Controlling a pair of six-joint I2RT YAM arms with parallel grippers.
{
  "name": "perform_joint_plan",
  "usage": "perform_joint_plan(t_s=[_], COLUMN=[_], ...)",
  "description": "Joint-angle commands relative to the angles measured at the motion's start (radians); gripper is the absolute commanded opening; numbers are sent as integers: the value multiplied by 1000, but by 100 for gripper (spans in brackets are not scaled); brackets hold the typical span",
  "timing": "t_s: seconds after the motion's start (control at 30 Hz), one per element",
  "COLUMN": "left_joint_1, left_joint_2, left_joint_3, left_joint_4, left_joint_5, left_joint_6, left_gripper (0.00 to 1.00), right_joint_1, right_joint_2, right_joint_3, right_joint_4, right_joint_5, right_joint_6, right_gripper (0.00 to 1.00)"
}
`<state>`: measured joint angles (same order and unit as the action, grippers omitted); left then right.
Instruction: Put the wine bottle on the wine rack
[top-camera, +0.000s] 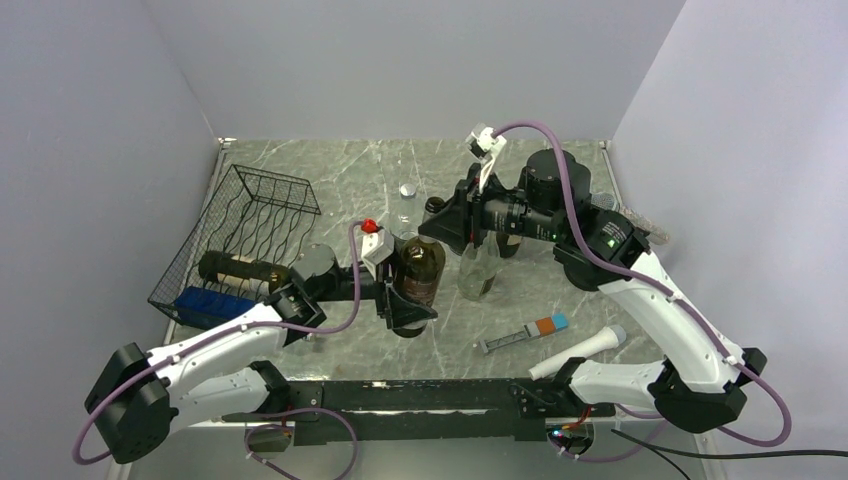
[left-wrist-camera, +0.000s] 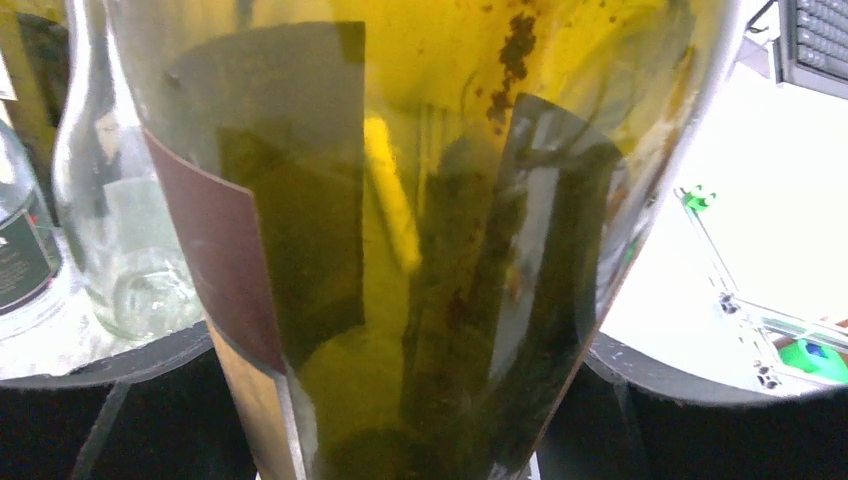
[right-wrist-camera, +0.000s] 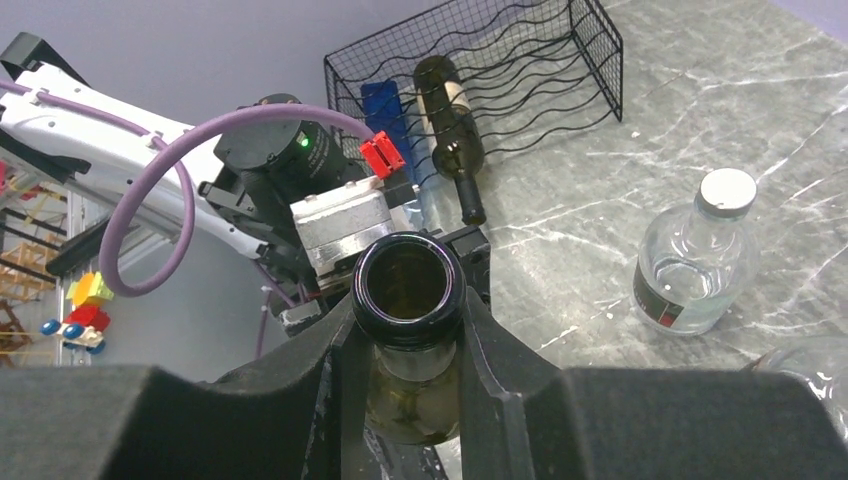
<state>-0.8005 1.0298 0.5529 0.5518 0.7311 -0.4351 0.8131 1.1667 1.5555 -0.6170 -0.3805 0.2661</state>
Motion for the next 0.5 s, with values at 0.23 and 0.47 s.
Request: perform_joint_plan(t_s=[0.23, 0.47], left_joint_1=[2, -5], left_joint_2=[-111, -63], left_joint_3=[195, 385], left_joint_4=[-389, -635], left_joint_5=[-451, -595], left_joint_6=[401, 818], left_gripper=[1, 1], right_joint_1=[-2, -8], right_joint_2=[-138, -199], right_joint_3=[-89, -73], right_joint_4=[79, 21], right_joint_5=[194, 305], right_joint_6=[-48, -52], right_gripper=[93, 94])
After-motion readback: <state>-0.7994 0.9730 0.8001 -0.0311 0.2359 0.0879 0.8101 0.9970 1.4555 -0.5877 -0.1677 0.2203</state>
